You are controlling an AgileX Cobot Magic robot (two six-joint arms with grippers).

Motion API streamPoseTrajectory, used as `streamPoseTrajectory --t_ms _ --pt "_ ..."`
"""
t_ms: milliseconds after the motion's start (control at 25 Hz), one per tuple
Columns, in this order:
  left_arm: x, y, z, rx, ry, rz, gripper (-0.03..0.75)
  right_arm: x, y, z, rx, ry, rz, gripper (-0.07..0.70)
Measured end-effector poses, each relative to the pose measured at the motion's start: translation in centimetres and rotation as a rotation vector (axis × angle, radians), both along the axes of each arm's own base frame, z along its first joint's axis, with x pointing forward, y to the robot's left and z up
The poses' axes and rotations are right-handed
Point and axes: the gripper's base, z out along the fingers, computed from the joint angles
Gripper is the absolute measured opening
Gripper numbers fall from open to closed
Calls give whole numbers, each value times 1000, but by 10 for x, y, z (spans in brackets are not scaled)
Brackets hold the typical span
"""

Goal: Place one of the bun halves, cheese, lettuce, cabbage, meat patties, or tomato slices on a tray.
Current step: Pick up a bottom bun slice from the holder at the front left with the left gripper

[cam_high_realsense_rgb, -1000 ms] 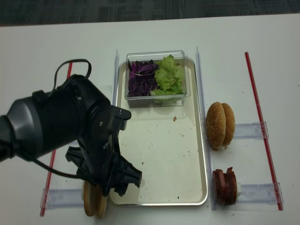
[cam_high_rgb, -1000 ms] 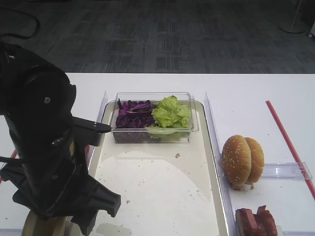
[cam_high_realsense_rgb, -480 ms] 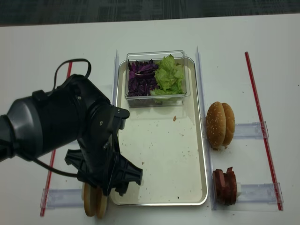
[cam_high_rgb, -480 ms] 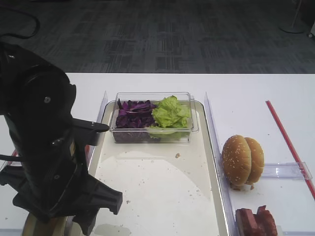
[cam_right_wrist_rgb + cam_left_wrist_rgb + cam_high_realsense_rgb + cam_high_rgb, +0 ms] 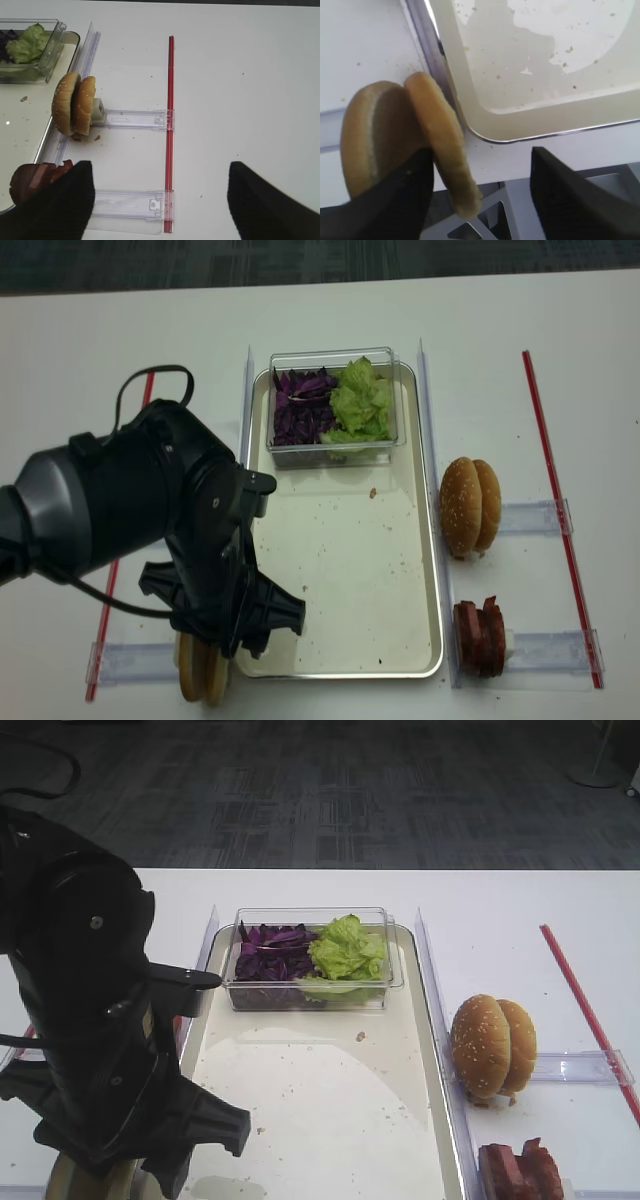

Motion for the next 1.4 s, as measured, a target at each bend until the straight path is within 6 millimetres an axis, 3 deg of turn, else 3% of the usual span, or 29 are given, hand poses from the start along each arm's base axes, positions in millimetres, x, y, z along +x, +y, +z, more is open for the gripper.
streamPoseTrajectory --t_ms 1040,1400 --pt "1 2 0 22 -13 -13 379 0 0 0 -2 0 1 571" --pt "5 -1 -20 75 47 -14 377 0 0 0 -3 0 2 571"
